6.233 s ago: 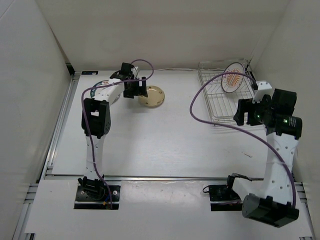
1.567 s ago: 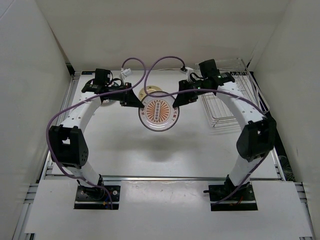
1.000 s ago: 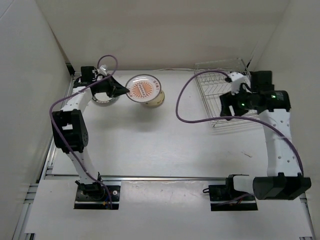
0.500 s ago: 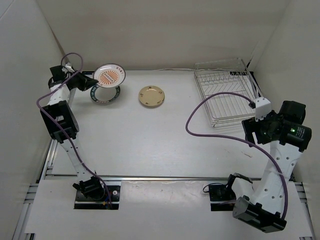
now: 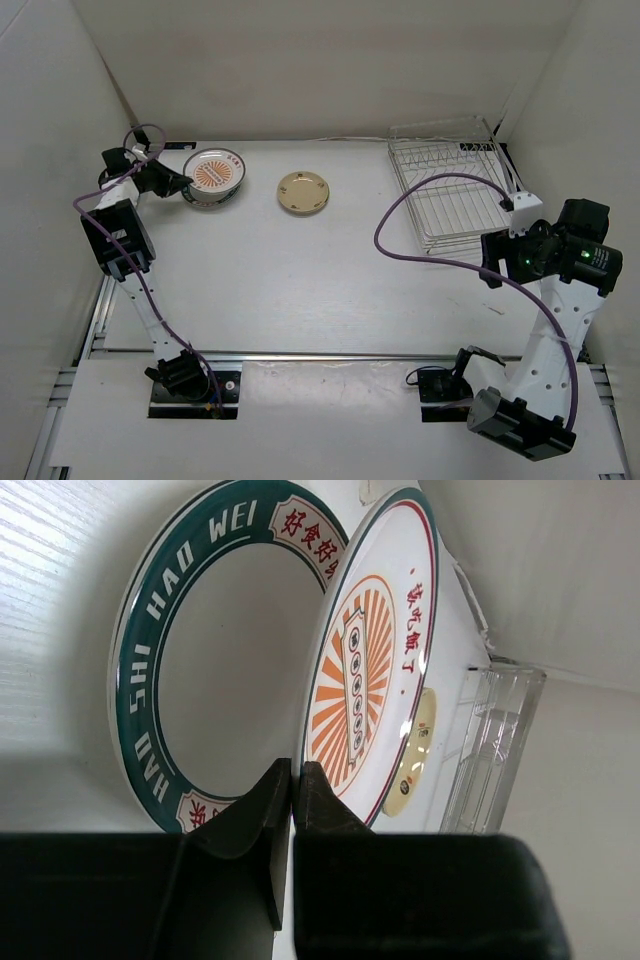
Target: Unload the plates from the dish rack
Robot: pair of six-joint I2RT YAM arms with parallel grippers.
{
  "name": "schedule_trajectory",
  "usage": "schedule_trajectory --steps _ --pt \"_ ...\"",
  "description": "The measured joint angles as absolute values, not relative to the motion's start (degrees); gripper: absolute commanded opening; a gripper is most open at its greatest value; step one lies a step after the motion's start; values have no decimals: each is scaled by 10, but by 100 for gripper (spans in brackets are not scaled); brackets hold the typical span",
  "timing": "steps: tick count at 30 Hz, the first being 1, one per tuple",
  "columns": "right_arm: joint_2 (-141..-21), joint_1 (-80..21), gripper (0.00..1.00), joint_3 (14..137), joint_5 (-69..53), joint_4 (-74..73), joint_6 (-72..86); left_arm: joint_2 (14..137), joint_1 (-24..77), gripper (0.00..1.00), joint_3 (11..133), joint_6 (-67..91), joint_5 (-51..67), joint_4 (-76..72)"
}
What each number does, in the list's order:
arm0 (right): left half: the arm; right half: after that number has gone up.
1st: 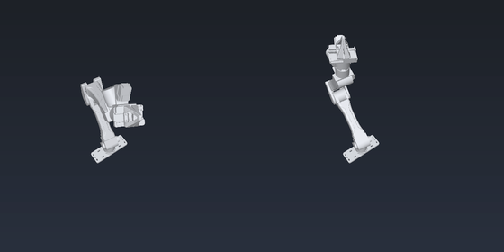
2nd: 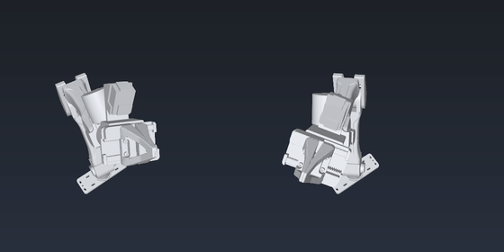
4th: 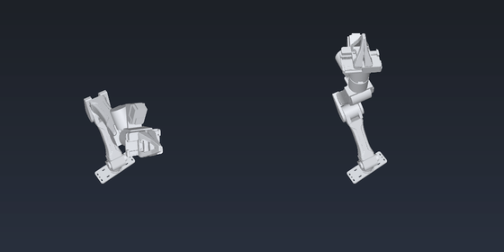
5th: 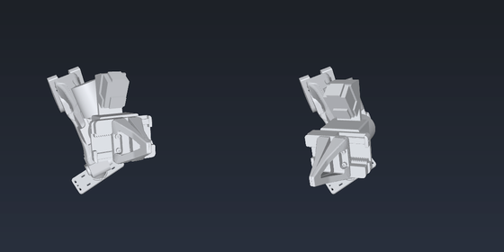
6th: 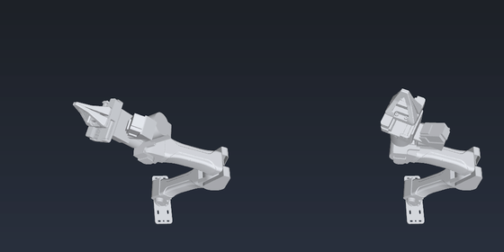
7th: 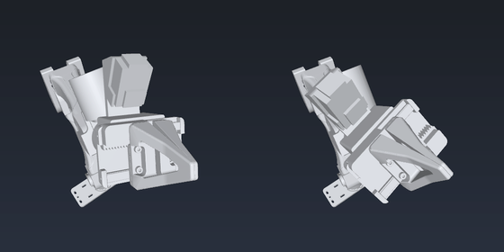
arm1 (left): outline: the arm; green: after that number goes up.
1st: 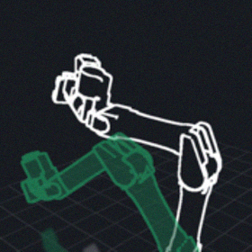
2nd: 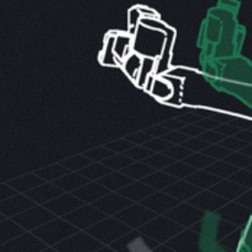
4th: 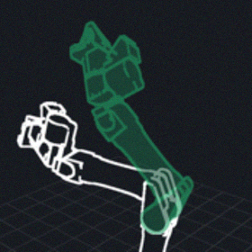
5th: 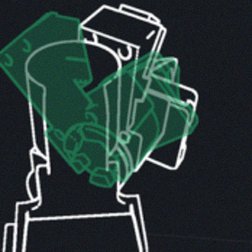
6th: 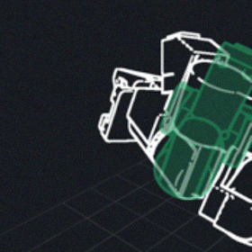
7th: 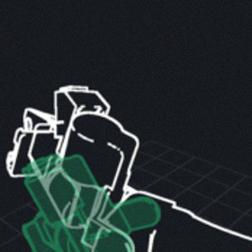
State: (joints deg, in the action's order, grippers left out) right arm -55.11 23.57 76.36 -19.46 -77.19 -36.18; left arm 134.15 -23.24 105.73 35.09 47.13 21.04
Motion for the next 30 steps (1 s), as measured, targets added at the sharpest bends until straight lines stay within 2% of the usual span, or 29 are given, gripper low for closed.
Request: schedule_trajectory --steps 18,19,24,25,27,30 --pt "-552 236 82 764 -236 -764 -317 1341 -233 11 1056 312 413 224" --pt "-552 236 82 763 -238 -764 -316 1341 -233 14 1056 310 412 225" --pt "-552 236 82 763 -246 -762 -312 1341 -236 47 1056 304 410 227" --pt "-552 236 82 763 -247 -761 -311 1341 -236 51 1056 302 409 227" --pt "-552 236 83 762 -249 -761 -307 1341 -237 57 1056 298 409 230" --pt "-552 236 83 760 -251 -753 -302 1341 -238 59 1056 292 408 234"
